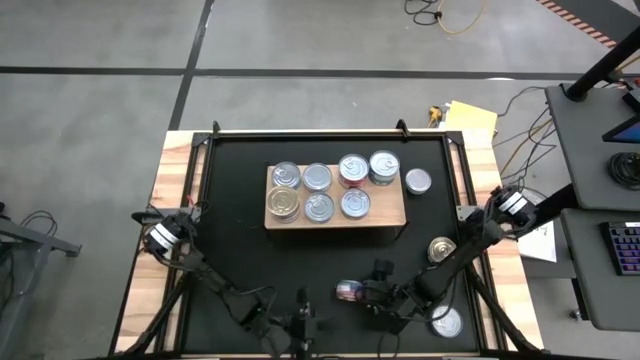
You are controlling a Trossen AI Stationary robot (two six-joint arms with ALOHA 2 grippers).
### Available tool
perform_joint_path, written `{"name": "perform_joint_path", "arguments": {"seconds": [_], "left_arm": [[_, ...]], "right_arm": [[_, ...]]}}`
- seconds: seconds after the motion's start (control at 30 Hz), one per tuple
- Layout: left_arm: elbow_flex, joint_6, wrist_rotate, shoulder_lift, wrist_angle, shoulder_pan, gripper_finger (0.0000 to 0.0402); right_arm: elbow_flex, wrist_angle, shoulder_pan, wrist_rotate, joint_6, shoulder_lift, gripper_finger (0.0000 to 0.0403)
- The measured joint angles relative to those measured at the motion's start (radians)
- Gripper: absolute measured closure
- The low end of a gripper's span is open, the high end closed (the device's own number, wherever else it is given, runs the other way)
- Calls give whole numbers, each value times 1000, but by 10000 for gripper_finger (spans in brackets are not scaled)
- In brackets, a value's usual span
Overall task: Stack canned seafood by type on shelf
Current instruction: Stack the blue tuna can on the blue tuna can
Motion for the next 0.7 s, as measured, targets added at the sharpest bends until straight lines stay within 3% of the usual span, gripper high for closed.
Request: {"name": "perform_joint_path", "arguments": {"seconds": [0.13, 0.3, 0.47, 0.57, 0.7], "left_arm": [[0, 110, -39, -42, 6, -35, 365], [0, 284, -167, -65, 7, -53, 365], [0, 334, -328, -86, 5, -55, 365], [0, 387, -440, -97, 9, -57, 364], [4, 566, -444, -95, 3, -64, 347]], "right_arm": [[-32, 68, 16, 2, 0, -55, 210], [-122, 300, 21, -35, -12, -80, 210], [-205, 471, 17, -84, -3, -86, 210], [-253, 667, 13, -139, -9, -89, 210], [-309, 883, -7, -270, 2, -92, 210]]}}
